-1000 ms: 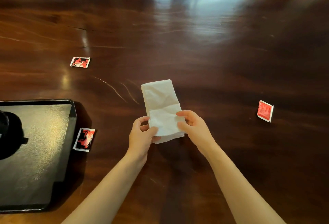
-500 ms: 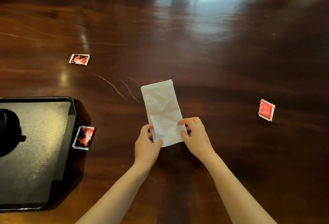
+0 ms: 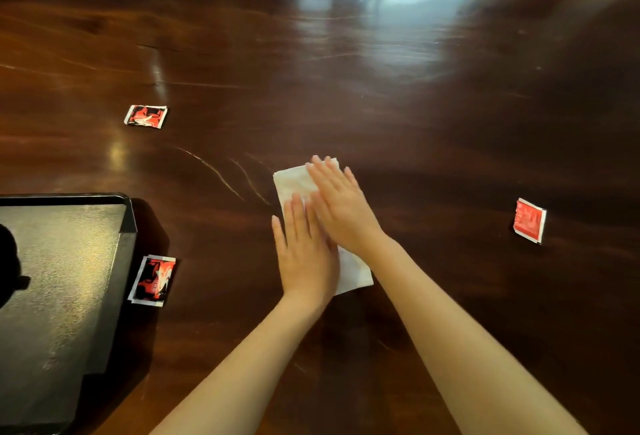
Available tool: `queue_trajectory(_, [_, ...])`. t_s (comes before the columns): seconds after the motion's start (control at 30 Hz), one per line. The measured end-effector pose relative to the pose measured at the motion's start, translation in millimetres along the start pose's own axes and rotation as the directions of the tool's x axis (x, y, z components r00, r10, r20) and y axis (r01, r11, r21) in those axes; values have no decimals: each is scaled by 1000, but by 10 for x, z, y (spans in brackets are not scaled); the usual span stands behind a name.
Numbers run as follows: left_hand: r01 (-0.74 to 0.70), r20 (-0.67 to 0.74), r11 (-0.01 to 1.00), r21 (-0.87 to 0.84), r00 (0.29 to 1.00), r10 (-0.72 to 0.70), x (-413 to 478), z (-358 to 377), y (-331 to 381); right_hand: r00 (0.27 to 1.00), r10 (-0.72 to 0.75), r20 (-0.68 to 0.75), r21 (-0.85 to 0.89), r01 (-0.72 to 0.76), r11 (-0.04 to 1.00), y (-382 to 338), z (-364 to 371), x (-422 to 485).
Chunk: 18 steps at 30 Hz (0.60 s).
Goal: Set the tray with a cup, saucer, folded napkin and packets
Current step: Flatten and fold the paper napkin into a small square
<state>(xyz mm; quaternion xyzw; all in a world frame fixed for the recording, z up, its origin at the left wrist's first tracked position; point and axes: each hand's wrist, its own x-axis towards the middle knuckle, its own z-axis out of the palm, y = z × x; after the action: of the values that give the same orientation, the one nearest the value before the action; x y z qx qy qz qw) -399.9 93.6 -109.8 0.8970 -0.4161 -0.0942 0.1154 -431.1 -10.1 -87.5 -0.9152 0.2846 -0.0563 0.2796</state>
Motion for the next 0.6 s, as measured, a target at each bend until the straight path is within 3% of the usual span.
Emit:
queue_trajectory(0.07, [5, 27, 999, 45, 1000, -6, -61, 193, -23, 980, -70, 185, -257, 117, 959, 185, 123, 186])
queue_trajectory(0.17, [-44, 39, 996, 84, 998, 41, -100, 295, -89, 976, -108, 189, -403, 177, 898, 442, 239, 223])
queue_trajectory(0.37, [-195, 55, 972, 128, 980, 189, -108, 278, -157, 990, -14, 143, -447, 78, 891, 554, 115, 702])
queue_trajectory(0.5, [-477, 120, 869, 133, 878, 463, -248, 273, -240, 989, -45, 142, -474, 108, 874, 587, 114, 726])
queue_trajectory(0.6, [-529, 145, 840, 119, 846, 513, -291, 237, -303, 995, -26, 97, -438, 66, 897, 598, 130, 712])
